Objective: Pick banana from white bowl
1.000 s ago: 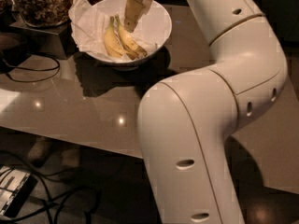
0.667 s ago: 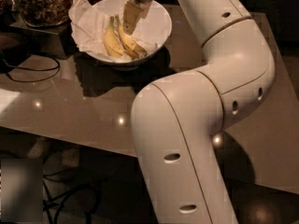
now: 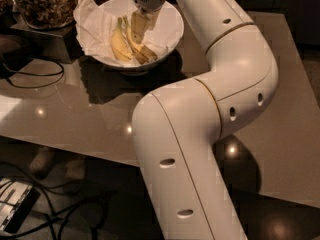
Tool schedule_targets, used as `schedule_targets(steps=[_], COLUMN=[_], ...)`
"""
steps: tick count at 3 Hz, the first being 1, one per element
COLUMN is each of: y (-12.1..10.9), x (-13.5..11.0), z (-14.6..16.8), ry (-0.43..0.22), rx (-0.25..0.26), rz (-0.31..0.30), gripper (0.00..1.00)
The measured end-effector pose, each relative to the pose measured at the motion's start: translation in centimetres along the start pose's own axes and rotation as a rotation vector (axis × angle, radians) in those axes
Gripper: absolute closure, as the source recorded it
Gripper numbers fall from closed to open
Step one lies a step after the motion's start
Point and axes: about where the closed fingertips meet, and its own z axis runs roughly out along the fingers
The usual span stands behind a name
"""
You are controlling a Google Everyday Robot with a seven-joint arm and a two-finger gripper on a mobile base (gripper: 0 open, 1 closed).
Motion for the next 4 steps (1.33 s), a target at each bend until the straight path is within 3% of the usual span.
schedule_targets(steps=[2,4], y=[-0.6,-0.7], x=[0.8,1.3], z=[2.9,4.7], ry=[0.064,0.103], rx=[-0.008,-0.019], rz=[0.020,0.023], gripper=[0.51,0.45])
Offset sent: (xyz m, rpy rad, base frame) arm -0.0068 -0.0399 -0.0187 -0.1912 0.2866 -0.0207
